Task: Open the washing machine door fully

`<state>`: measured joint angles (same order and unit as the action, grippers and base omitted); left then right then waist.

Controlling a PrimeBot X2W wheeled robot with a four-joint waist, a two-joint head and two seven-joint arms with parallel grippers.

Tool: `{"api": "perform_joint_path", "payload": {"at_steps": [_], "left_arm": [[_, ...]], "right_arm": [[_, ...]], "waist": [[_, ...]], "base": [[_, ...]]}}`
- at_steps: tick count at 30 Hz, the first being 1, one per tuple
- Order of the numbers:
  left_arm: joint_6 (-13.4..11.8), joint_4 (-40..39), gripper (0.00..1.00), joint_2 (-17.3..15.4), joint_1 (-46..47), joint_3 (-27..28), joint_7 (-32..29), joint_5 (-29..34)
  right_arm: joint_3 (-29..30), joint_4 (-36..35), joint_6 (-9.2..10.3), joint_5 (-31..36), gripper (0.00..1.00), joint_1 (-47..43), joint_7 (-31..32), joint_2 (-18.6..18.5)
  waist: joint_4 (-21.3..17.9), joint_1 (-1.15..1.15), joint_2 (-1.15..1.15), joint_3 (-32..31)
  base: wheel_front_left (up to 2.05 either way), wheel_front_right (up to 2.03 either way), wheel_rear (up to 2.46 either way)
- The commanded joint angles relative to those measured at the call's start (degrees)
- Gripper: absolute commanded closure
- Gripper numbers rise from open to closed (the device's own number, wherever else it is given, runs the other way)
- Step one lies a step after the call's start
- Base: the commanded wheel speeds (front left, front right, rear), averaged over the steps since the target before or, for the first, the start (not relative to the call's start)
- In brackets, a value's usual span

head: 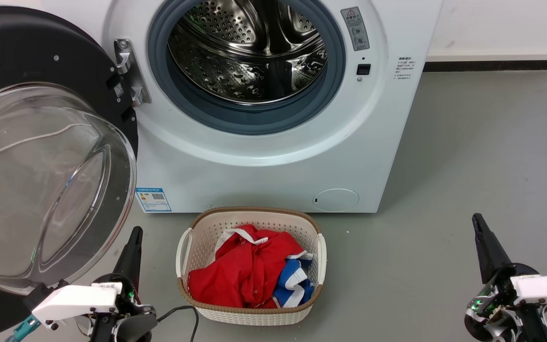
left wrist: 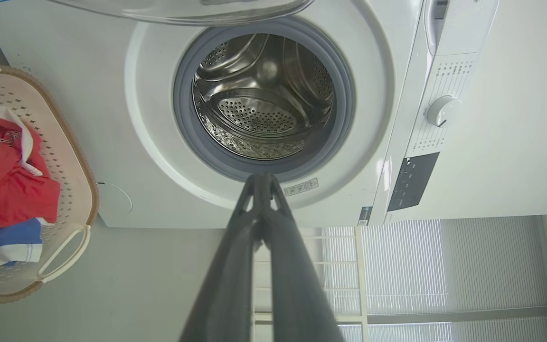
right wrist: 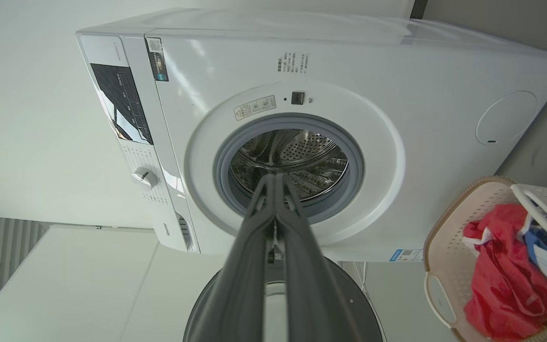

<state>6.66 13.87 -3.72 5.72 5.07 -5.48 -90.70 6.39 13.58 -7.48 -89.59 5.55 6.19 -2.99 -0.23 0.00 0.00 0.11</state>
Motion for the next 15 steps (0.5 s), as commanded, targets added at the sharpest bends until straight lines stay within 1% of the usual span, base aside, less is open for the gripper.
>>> {"api": "perform_joint_path", "payload": {"at_steps": [1,6,15], "left_arm": [[0.55,0.11,1.0,0.17,0.66,0.49,-0.37,-0.78],[1.1,0.26,1.0,0.59,0.71,1.23,-0.82,-2.26],[1.1,0.24,1.0,0.62,0.71,1.31,-0.86,-2.07]], "right_arm": [[0.13,0.3,-0.02,-1.03,1.0,0.78,0.26,0.17],[0.23,0.58,-0.02,-2.94,1.0,1.12,0.44,0.2],[0.21,0.57,-0.02,-2.89,1.0,1.02,0.4,0.19]], "waist": [[0.04,0.0,0.0,0.01],[0.22,0.0,0.0,0.06],[0.24,0.0,0.0,0.06]], "base": [[0.0,0.0,0.0],[0.0,0.0,0.0],[0.0,0.0,0.0]]}}
